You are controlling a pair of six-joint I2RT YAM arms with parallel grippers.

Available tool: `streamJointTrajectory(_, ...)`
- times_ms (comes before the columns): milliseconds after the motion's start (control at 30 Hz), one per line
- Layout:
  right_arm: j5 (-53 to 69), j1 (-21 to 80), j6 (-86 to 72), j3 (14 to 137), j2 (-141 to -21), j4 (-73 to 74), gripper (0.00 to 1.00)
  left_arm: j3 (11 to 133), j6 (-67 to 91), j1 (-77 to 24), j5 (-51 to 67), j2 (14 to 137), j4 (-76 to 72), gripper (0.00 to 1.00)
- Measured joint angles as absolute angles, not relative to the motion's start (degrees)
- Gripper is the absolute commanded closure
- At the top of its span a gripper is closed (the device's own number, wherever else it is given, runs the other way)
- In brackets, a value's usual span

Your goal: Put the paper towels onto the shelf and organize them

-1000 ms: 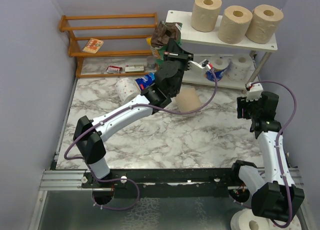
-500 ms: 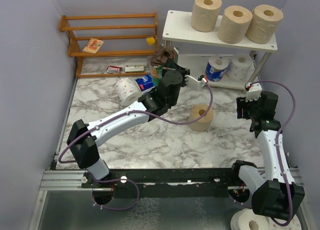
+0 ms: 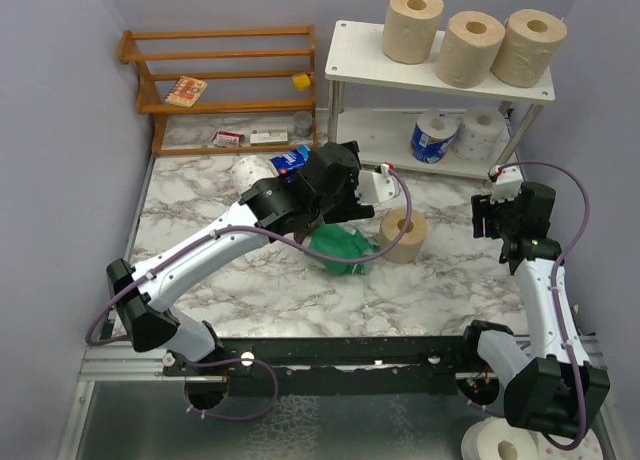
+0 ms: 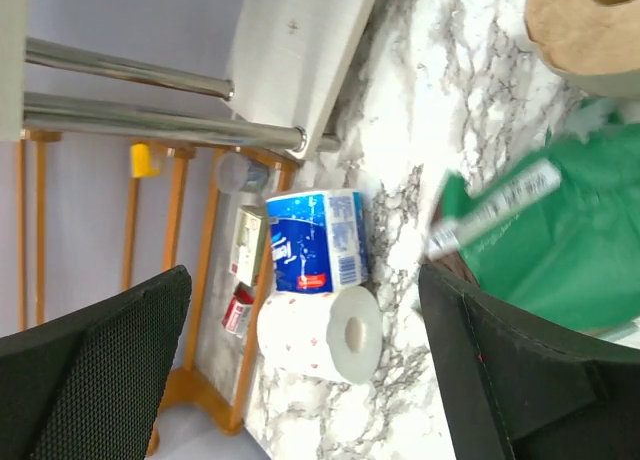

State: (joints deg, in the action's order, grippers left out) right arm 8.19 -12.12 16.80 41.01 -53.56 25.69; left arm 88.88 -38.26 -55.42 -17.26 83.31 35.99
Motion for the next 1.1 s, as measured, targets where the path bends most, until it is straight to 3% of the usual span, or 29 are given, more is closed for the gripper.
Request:
streamJointTrajectory(433, 8.16, -12.12, 16.8, 41.01, -54.81, 25.69, 0.36, 101.69, -37.26, -58.92, -11.62, 86.5, 40.27, 0.01)
streamJointTrajectory(667, 6.94, -12.12, 16.78, 40.97, -55.88, 25.61, 0.32, 86.26, -46.3, -74.72, -20.23, 90.91, 31.33, 0.01)
streamJointTrajectory(833, 6.26, -12.12, 16.78, 40.93, -55.88, 25.58, 0.32, 81.01, -48.56, -75.37, -20.73, 97.12, 30.92, 0.01)
streamJointTrajectory(1100, 6.26, -12.12, 16.8, 40.93, -56.6, 25.61, 0.32, 85.84, -46.96, -74.91, -20.53, 98.26, 25.8, 0.01)
